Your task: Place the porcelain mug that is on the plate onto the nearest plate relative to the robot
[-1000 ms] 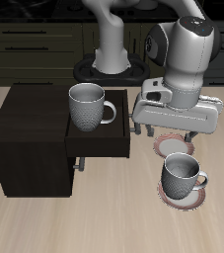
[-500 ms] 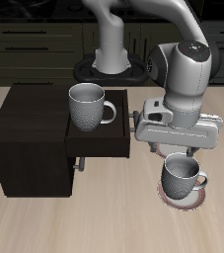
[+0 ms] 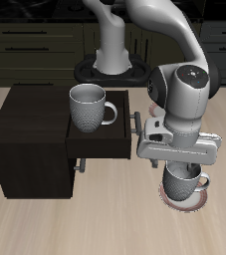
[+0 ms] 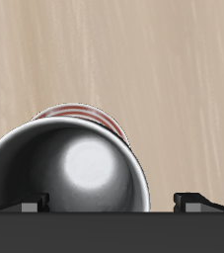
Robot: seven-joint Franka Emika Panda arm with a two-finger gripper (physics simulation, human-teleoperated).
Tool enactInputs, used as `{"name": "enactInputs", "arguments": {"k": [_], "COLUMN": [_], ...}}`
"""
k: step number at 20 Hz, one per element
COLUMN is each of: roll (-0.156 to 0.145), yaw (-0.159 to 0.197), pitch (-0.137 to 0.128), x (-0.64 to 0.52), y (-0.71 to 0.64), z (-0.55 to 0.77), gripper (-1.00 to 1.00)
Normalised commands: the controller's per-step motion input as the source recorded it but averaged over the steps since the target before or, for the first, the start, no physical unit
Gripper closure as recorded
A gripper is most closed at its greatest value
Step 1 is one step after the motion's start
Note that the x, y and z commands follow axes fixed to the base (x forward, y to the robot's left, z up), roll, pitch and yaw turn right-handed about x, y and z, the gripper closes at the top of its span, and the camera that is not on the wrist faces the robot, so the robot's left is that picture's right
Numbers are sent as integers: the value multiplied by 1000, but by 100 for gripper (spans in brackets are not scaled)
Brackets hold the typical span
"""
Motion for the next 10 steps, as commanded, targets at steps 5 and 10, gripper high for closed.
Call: {"name": "enactInputs", "arguments": {"k": [5,10], "roll": [-3,10], "yaw": [-7,-12], "pitch": [48,39], "x": [49,-23], "y": [-48,-57], "z": [-361,-277], "gripper": [-100,100]}}
